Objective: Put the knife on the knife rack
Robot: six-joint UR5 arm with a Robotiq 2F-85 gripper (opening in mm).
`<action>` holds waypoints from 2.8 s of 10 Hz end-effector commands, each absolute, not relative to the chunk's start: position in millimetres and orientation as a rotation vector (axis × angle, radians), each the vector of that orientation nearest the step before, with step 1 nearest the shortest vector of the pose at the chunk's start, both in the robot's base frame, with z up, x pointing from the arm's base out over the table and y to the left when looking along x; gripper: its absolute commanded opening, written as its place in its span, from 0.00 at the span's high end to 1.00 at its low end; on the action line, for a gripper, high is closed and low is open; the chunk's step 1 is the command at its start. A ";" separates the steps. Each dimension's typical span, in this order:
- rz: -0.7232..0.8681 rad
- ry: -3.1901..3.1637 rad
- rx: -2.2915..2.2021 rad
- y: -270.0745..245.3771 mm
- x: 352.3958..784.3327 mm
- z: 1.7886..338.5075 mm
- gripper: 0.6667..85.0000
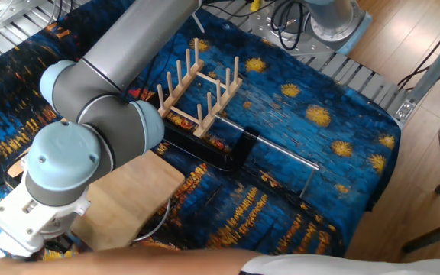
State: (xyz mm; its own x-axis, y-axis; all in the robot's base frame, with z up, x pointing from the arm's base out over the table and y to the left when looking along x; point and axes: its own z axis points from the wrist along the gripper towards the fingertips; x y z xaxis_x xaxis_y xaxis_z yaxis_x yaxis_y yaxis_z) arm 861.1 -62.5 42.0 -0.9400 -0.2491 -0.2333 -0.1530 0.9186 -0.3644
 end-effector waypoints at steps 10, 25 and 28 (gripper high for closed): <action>-0.496 2.831 -0.308 -82.3 856.2 47.1 1.00; 0.012 2.999 -0.151 -10.0 763.1 142.4 1.00; 0.024 2.952 -0.201 -6.5 774.1 144.3 1.00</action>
State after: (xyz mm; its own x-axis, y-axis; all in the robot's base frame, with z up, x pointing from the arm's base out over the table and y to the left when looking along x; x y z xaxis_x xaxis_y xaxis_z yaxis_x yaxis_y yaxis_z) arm 770.6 -14.3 138.6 -0.9797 -0.1275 -0.1548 -0.1248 0.9918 -0.0272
